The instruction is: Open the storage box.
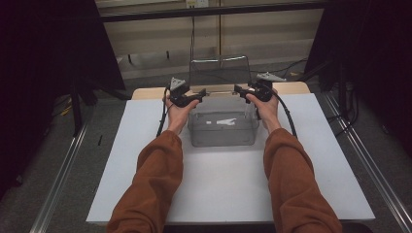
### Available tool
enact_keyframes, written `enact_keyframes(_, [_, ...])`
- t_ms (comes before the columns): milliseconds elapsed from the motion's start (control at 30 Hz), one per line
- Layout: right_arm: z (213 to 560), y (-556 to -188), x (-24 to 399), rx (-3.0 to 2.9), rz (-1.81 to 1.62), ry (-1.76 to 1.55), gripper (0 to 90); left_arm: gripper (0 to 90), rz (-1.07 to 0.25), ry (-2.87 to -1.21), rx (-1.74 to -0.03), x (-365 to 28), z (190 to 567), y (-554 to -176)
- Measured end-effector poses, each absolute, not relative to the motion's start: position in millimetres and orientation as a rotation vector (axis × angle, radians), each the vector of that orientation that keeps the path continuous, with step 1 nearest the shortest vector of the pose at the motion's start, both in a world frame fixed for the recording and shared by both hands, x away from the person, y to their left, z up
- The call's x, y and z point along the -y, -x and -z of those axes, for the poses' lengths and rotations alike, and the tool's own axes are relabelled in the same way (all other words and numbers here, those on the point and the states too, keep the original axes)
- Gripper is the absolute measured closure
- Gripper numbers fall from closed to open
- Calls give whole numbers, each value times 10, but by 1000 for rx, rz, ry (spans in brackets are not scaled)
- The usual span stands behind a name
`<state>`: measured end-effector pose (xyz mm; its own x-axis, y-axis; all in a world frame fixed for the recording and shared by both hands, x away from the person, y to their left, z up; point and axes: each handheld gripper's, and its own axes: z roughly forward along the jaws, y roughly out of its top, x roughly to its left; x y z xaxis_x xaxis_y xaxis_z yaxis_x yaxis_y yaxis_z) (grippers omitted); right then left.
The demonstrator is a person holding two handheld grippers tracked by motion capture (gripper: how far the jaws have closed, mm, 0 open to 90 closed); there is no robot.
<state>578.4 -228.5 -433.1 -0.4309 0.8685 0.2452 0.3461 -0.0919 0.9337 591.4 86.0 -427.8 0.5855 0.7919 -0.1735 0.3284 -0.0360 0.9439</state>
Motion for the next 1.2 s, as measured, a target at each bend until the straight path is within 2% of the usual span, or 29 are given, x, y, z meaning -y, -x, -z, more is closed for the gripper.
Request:
enact_keyframes(567, [4357, -5795, 2300, -1712, -1592, -1438, 231, 150, -483, -1608, -959, -836, 4299, -5915])
enact_keyframes(833, [4361, -5788, 2290, -1678, -1545, -1454, 159, 154, -471, -1599, -962, -837, 4311, -5918])
enact_keyframes(867, [4362, -5789, 2290, -1680, -1549, -1452, 182, 119, -467, -1612, -958, -832, 4311, -5917])
enact_keyframes(967, [4359, -5786, 2273, -1688, -1549, -1437, 186, 99, -503, -1711, -919, -796, 4369, -5893])
enact_keyframes(1033, [4368, -5787, 2280, -1686, -1561, -1446, 176, 81, -447, -1686, -969, -821, 4386, -5908])
enact_keyframes(1200, [4356, -5782, 2282, -1689, -1541, -1430, 160, 92, -450, -1674, -960, -826, 4362, -5900])
